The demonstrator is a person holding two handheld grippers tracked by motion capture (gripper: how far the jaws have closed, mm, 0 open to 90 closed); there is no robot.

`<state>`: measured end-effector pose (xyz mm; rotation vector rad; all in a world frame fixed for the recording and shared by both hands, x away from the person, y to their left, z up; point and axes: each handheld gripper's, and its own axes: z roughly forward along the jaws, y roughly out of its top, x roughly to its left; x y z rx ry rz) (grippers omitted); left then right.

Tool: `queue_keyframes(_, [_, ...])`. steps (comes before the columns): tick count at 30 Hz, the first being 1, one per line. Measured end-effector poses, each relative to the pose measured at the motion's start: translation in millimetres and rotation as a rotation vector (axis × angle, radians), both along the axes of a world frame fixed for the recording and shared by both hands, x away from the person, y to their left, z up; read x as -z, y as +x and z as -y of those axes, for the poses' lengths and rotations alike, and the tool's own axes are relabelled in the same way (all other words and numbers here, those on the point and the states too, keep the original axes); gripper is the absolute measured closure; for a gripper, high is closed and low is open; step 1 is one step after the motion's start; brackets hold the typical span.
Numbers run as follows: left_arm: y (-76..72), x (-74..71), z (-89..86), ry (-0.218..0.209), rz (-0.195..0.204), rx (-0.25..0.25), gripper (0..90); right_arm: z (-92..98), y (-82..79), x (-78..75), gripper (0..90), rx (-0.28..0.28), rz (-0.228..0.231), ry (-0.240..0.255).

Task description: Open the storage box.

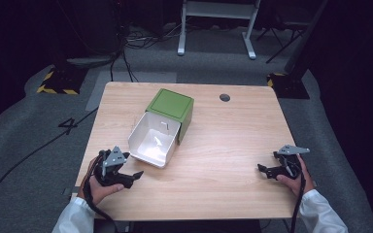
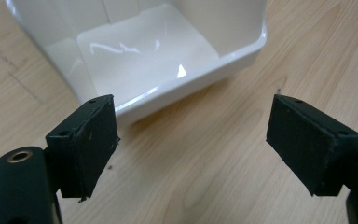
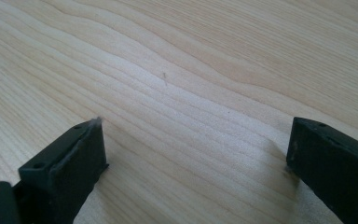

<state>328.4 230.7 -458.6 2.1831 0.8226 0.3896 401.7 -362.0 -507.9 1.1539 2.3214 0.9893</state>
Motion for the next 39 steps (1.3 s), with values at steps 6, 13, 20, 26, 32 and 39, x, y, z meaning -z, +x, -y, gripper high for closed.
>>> queue_keyframes(6, [0.5, 20.8, -12.3, 0.009, -0.092, -0.031, 16.6, 0.0, 0.0, 0.0, 4.7, 0.000, 0.000, 0.000])
queue_keyframes(13, [6.2, 41.2, -15.4, 0.029, -0.157, -0.049, 16.5, 0.0, 0.2, 0.0, 4.6, -0.001, 0.000, 0.000])
queue_keyframes(20, [2.5, 44.8, -16.1, 0.036, -0.117, -0.054, 15.7, 0.0, 0.1, 0.0, 4.6, -0.001, 0.000, -0.001])
queue_keyframes(26, [0.0, 48.8, -19.3, 0.030, -0.074, -0.052, 15.2, 0.0, 0.1, 0.0, 4.6, 0.000, 0.000, -0.001])
queue_keyframes(32, [-0.1, 48.9, -17.6, 0.031, -0.073, -0.072, 15.0, 0.0, 0.1, 0.0, 4.6, -0.001, 0.000, -0.001])
queue_keyframes(39, [-0.4, 48.9, -17.0, 0.030, -0.074, -0.080, 15.1, 0.0, 0.0, 0.0, 4.6, 0.000, 0.000, 0.000])
